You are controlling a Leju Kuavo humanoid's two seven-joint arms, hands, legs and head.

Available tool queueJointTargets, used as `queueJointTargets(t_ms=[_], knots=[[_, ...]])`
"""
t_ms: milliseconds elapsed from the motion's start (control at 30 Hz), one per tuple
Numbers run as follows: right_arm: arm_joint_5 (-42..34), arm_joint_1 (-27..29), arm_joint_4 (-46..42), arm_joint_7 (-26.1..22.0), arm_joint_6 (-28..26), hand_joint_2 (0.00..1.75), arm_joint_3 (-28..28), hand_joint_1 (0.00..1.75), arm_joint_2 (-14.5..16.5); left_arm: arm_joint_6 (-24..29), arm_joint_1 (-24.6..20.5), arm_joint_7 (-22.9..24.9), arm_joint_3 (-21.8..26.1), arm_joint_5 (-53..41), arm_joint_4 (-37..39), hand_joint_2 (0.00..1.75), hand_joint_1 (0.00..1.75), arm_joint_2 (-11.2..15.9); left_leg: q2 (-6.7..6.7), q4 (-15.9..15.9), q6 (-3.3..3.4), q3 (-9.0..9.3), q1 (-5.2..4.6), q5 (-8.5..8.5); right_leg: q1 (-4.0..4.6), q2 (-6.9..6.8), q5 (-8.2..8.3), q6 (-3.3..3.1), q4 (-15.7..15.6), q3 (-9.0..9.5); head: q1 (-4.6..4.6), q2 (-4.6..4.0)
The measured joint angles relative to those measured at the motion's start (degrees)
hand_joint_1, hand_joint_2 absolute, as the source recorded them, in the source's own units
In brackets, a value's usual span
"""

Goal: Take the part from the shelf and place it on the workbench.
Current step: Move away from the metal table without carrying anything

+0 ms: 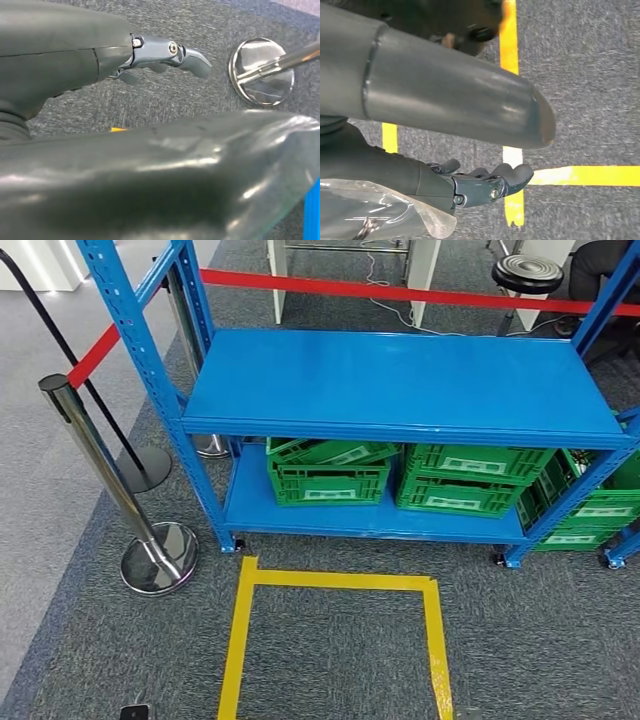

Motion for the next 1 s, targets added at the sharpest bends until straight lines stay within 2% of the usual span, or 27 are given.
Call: queueJointTargets(t_ms=[33, 67, 167, 200, 267, 333, 367, 433, 500, 533, 600, 633, 667, 733, 800, 867, 900, 933, 967, 1000], knots=[[0.0, -0.2, 0.0, -0.1, 0.0, 0.00, 0.0, 0.00, 0.0, 0.0, 0.0, 0.0, 0.3, -0.4, -0.2, 0.00, 0.00, -0.1, 0.00, 0.1, -0.25, 0.00, -0.11, -0.11, 0.03, -0.15, 1.11, -0.23, -3.6, 1.95, 0.01, 0.00], [0.0, -0.4, 0.0, -0.2, 0.0, 0.00, -0.1, 0.00, 0.0, -0.1, 0.0, 0.0, 0.7, -0.7, -0.3, 0.00, 0.00, -0.2, 0.02, 0.2, -0.56, -0.05, -0.22, -0.17, 0.10, -0.25, 1.56, -0.48, -5.8, 3.12, 0.02, 0.00], [0.0, -0.4, 0.0, -0.3, 0.0, 0.00, -0.2, 0.00, 0.0, -0.1, 0.0, 0.0, 1.3, -1.2, -0.6, 0.00, 0.00, -0.3, 0.10, 0.4, -1.39, -0.19, -0.23, -0.17, 0.20, -0.15, 1.64, -1.38, -6.8, 3.57, 0.06, 0.00], [0.0, -0.3, 0.0, -0.3, 0.0, 0.00, -0.2, 0.00, 0.0, -0.1, 0.0, 0.0, 1.5, -1.2, -0.7, 0.00, 0.00, -0.3, 0.06, 0.9, -1.66, -0.36, -0.17, -0.67, 0.15, -0.14, 1.73, -1.71, -6.8, 3.59, 0.03, 0.00], [0.0, -0.4, 0.0, -0.3, 0.0, 0.00, -0.4, 0.00, 0.0, -0.1, 0.0, 0.0, 1.7, -1.3, -0.8, 0.00, 0.00, -0.3, -0.05, 4.9, -2.21, -1.97, -0.04, -3.38, 0.00, -0.15, 1.91, -2.35, -7.0, 3.62, -0.02, 0.00], [0.0, -0.4, 0.0, -0.3, 0.0, 0.00, -0.5, 0.00, 0.0, -0.1, 0.1, 0.0, 2.0, -1.3, -0.8, 0.00, 0.00, -0.3, -0.10, 12.6, -2.51, -5.28, 0.04, -7.12, 0.11, -0.13, 1.89, -2.66, -7.0, 3.57, -0.03, -0.01], [0.0, -0.4, 0.0, -0.3, 0.0, 0.00, -0.5, 0.00, 0.0, -0.1, 0.1, 0.0, 2.1, -1.3, -0.8, 0.00, 0.00, -0.4, -0.10, 15.8, -2.54, -6.70, 0.05, -8.17, 0.18, -0.09, 1.87, -2.71, -7.0, 3.58, -0.02, -0.01], [0.0, -0.4, 0.0, -0.3, 0.0, 0.00, -0.5, 0.00, 0.0, -0.1, 0.2, 0.0, 2.2, -1.3, -0.8, 0.00, 0.00, -0.4, -0.11, 18.5, -2.50, -7.96, 0.05, -8.62, 0.25, -0.03, 1.85, -2.73, -7.0, 3.61, -0.02, 0.00], [0.0, -0.4, 0.0, -0.3, 0.0, 0.00, -0.5, 0.00, 0.0, -0.1, 0.3, 0.0, 2.3, -1.3, -0.8, 0.00, 0.00, -0.4, -0.11, 18.5, -2.48, -7.97, 0.05, -8.41, 0.26, 0.00, 1.85, -2.73, -7.0, 3.63, -0.01, 0.00], [0.0, -0.4, 0.0, -0.3, 0.0, 0.00, -0.5, 0.00, 0.0, -0.1, 0.3, 0.0, 2.3, -1.3, -0.8, 0.00, 0.00, -0.4, -0.11, 18.5, -2.47, -7.96, 0.05, -8.37, 0.26, 0.00, 1.85, -2.73, -7.0, 3.63, -0.01, -0.01], [0.0, -0.4, 0.0, -0.2, 0.0, 0.00, -0.5, 0.00, 0.0, -0.1, 0.3, 0.0, 2.3, -1.3, -0.8, 0.00, 0.00, -0.4, -0.11, 16.3, -2.34, -7.03, 0.05, -6.69, 0.29, 0.12, 1.83, -2.74, -7.0, 3.68, -0.01, -0.02], [0.1, -0.4, 0.0, -0.1, 0.1, 0.00, -0.6, 0.00, 0.0, -0.1, 0.3, 0.0, 2.4, -1.4, -0.8, 0.00, 0.00, -0.4, -0.23, 12.0, -1.96, -5.13, -0.06, -4.64, 0.38, 0.24, 1.77, -2.66, -6.9, 3.73, 0.01, -0.02], [0.1, -0.4, 0.0, 0.0, 0.2, 0.00, -0.6, 0.00, 0.0, -0.1, 0.3, 0.0, 2.5, -1.5, -0.9, 0.00, 0.00, -0.4, -0.34, 7.6, -1.54, -3.27, -0.22, -2.65, 0.40, 0.35, 1.77, -2.32, -6.9, 3.68, 0.01, -0.01], [0.2, -0.4, 0.0, 0.4, 0.3, 0.00, -0.6, 0.00, 0.1, -0.2, 0.3, 0.0, 2.7, -1.8, -1.0, 0.00, 0.00, -0.4, -0.52, 0.2, -0.55, -0.20, -0.33, 0.02, 0.42, 0.47, 1.47, -1.39, -6.6, 3.33, 0.08, -0.01], [0.2, -0.4, 0.0, 0.5, 0.3, 0.00, -0.6, 0.00, 0.1, -0.4, 0.2, 0.0, 2.7, -1.8, -1.1, 0.00, 0.00, -0.5, -0.44, -0.6, 0.04, 0.06, -0.12, 0.29, 0.30, 0.41, -0.43, -0.64, -3.4, 1.56, 0.33, -0.01], [0.2, -0.4, 0.0, 0.7, 0.2, 0.00, -0.6, 0.00, 0.1, -0.6, 0.2, 0.0, 2.8, -1.9, -1.1, 0.00, 0.00, -0.7, -0.36, -0.7, 0.36, 0.11, -0.10, 0.28, 0.20, 0.37, -3.78, -0.17, 3.9, -2.13, 0.57, 0.00], [0.2, -0.3, 0.0, 0.9, 0.2, 0.00, -0.6, 0.00, 0.1, -0.7, 0.2, 0.0, 2.9, -1.9, -1.1, 0.00, 0.00, -0.7, -0.33, -0.7, 0.41, 0.13, -0.10, 0.23, 0.16, 0.35, -4.93, 0.05, 7.3, -3.95, 0.61, 0.00], [0.3, -0.2, 0.0, 1.1, 0.1, 0.00, -0.7, 0.00, 0.1, -0.8, 0.2, 0.0, 2.9, -2.0, -1.1, 0.00, 0.00, -0.7, -0.31, -0.6, 0.43, 0.18, -0.10, 0.15, 0.10, 0.33, -5.07, 0.23, 9.2, -5.02, 0.60, -0.01], [0.3, -0.1, 0.0, 1.2, 0.0, 0.00, -0.7, 0.00, 0.1, -0.9, 0.2, 0.0, 3.0, -2.0, -1.1, 0.00, 0.00, -0.7, -0.32, -0.6, 0.39, 0.27, -0.07, 0.04, 0.01, 0.28, -4.08, 0.36, 8.8, -5.03, 0.61, -0.01], [0.4, 0.0, 0.0, 1.4, -0.1, 0.00, -0.7, 0.00, 0.1, -0.9, 0.2, 0.0, 3.0, -2.1, -1.1, 0.00, 0.00, -0.8, -0.33, -0.5, 0.28, 0.43, -0.01, -0.12, -0.11, 0.20, -2.20, 0.45, 6.3, -3.93, 0.61, -0.01]])
